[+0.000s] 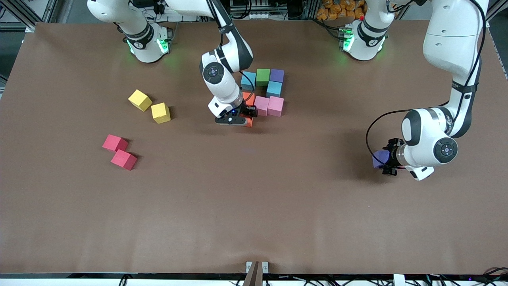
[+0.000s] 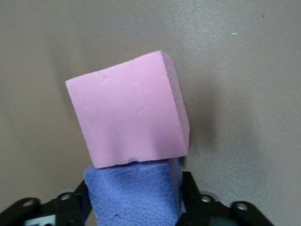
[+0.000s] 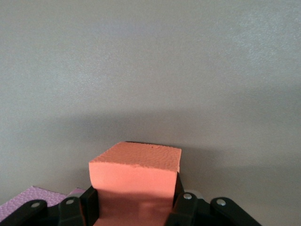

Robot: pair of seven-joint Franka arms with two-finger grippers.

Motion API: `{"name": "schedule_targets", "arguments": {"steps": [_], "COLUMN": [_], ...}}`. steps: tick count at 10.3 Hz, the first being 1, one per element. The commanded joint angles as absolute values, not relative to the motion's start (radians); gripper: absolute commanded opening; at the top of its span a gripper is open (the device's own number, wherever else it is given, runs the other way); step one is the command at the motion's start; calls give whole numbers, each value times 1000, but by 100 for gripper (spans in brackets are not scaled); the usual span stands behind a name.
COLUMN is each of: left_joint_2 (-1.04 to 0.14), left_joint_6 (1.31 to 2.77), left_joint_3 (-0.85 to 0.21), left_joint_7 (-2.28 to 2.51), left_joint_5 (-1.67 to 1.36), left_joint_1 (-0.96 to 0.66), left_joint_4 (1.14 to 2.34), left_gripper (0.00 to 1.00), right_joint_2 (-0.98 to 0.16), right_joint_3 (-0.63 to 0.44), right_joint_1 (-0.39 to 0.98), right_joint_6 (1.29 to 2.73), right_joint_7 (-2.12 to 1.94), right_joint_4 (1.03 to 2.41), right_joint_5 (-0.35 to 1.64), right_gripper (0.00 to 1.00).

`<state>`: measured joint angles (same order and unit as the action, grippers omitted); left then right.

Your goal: Form number 2 with 11 blocks

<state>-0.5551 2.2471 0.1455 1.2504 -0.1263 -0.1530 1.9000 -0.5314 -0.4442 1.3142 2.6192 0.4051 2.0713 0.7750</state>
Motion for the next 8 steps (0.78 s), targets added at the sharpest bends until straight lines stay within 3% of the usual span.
{"name": "schedule_targets", "arguments": {"steps": [1,2,6,7,8], "left_joint_2": [-561,-561,-552,-551,-546], "left_joint_6": [2256,2256,2252,2247,2235], "left_joint_3": [149,147,127,121,109], "left_joint_7": [1212,1212,1221,1224,1224], "left_joint_5": [-143,-141,-147,-150,-155], "left_joint_1": [-161,-161,-163,-163,-161], "left_joint_4": [1896,1893,1870,1856,1847], "left_gripper": [44,36,39,40,40], "right_joint_2": [-505,-505,-505,-505,-505], "right_joint_3": [-449,-449,-448,-448,-448], "right_joint_1": [1331,1331,1332,1331,1331], "right_joint_6": [2646,2646,2663,2661,2660], "right_joint_7": [423,414,406,408,414], "right_joint_4": [2111,2118,2129,2129,2128], "right_joint_5": [756,756,756,756,758], "right_gripper": [6,6,7,13,30]}}
